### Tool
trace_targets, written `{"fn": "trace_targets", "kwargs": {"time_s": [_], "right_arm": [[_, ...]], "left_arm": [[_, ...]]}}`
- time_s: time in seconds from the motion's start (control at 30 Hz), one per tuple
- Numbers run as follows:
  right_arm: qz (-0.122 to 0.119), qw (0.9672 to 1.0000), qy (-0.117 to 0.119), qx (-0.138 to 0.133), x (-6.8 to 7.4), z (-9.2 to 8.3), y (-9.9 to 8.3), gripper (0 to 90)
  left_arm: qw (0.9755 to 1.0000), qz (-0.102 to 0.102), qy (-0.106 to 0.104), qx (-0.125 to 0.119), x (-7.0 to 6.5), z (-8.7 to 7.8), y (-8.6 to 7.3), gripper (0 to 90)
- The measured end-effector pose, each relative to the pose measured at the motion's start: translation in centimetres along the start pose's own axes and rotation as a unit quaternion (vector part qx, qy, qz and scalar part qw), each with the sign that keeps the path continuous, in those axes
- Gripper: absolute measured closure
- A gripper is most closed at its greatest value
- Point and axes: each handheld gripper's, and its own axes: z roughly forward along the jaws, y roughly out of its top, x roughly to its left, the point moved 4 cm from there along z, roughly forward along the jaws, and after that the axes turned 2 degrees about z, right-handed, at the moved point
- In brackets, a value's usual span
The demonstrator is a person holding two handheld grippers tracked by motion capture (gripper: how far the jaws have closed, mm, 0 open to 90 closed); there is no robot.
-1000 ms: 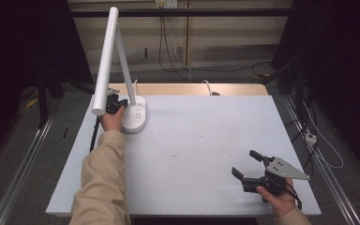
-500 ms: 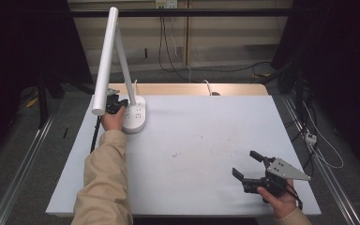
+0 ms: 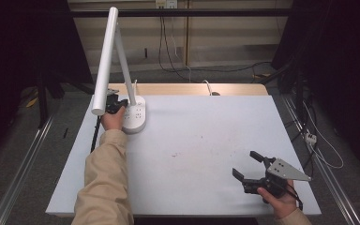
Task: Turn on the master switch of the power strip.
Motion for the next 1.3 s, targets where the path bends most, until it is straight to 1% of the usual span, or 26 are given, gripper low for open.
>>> {"fn": "trace_targets", "kwargs": {"time_s": [0.23,0.3,0.37,0.43,0.5,0.53,0.57,0.63,0.73,0.77,0.83,0.87,0.9,0.93,0.97,1.03,1.07,1.13,1.17,1.2,1.23,1.3], "right_arm": [[-0.001,1.0000,0.000,0.000,0.1,0.0,0.0,7.3],[-0.002,1.0000,0.000,0.000,0.1,0.0,0.0,7.3],[-0.002,1.0000,0.000,0.000,0.1,-0.1,0.0,7.3],[-0.002,1.0000,-0.001,0.000,0.0,-0.1,0.0,7.2],[-0.002,1.0000,-0.001,-0.001,0.0,-0.1,0.0,7.2],[-0.003,1.0000,-0.001,-0.002,0.0,-0.1,0.1,7.2],[-0.002,1.0000,-0.001,-0.001,0.0,-0.1,0.1,7.2],[-0.002,1.0000,-0.001,-0.002,0.0,-0.1,0.1,7.2],[-0.001,1.0000,0.000,-0.002,0.1,0.0,0.1,7.2],[0.000,1.0000,0.001,-0.002,0.1,0.1,0.1,7.2],[0.000,1.0000,0.002,-0.001,0.1,0.2,0.1,7.2],[0.001,1.0000,0.003,-0.001,0.2,0.2,0.2,7.2],[0.000,1.0000,0.004,-0.001,0.2,0.3,0.2,7.2],[-0.001,1.0000,0.005,-0.001,0.2,0.3,0.2,7.2],[-0.001,1.0000,0.005,-0.001,0.2,0.3,0.2,7.2],[-0.002,1.0000,0.005,-0.002,0.2,0.4,0.2,7.2],[-0.001,1.0000,0.006,-0.002,0.3,0.3,0.3,7.2],[-0.001,1.0000,0.007,-0.002,0.3,0.4,0.3,7.2],[-0.002,1.0000,0.008,-0.002,0.4,0.4,0.3,7.2],[-0.003,1.0000,0.007,-0.002,0.4,0.4,0.3,7.2],[-0.004,1.0000,0.007,-0.003,0.4,0.4,0.3,7.1],[-0.004,1.0000,0.008,-0.002,0.4,0.4,0.3,7.1]], "left_arm": [[1.0000,0.004,0.005,-0.006,-0.1,0.1,0.0,90.0],[0.9999,0.007,0.008,-0.004,-0.1,0.1,0.0,90.0],[1.0000,0.002,0.004,-0.004,0.0,0.1,0.0,90.0],[0.9999,0.009,0.007,0.001,-0.1,0.2,0.1,90.0],[0.9999,0.009,0.007,0.002,-0.1,0.2,0.1,90.0],[1.0000,0.008,0.000,-0.001,-0.3,0.3,0.0,90.0],[1.0000,0.006,0.003,-0.003,-0.3,0.3,0.0,90.0],[1.0000,0.008,0.004,-0.001,-0.3,0.3,0.0,90.0],[0.9999,0.004,0.009,-0.002,-0.4,0.3,0.1,90.0],[1.0000,-0.006,0.005,-0.006,-0.5,0.3,0.2,90.0],[0.9999,-0.007,0.009,-0.005,-0.6,0.1,0.3,90.0],[0.9999,-0.009,0.008,-0.004,-0.5,0.0,0.4,90.0],[0.9998,-0.013,0.011,-0.003,-0.5,-0.1,0.4,90.0],[0.9999,-0.013,0.010,0.001,-0.5,-0.2,0.4,90.0],[0.9999,-0.008,0.012,0.001,-0.5,-0.4,0.4,90.0],[1.0000,-0.008,0.004,0.001,-0.6,-0.7,0.2,90.0],[0.9999,-0.009,0.009,0.003,-0.7,-0.9,0.1,88.8],[0.9999,-0.015,0.002,0.007,-0.8,-1.2,-0.2,87.0],[0.9998,-0.017,0.002,0.007,-0.8,-1.4,-0.4,84.9],[0.9997,-0.022,-0.003,0.006,-0.8,-1.6,-0.5,83.5],[0.9997,-0.022,-0.004,0.005,-0.9,-1.8,-0.6,81.5],[0.9999,-0.010,-0.008,0.009,-1.1,-2.3,-0.8,75.4]]}}
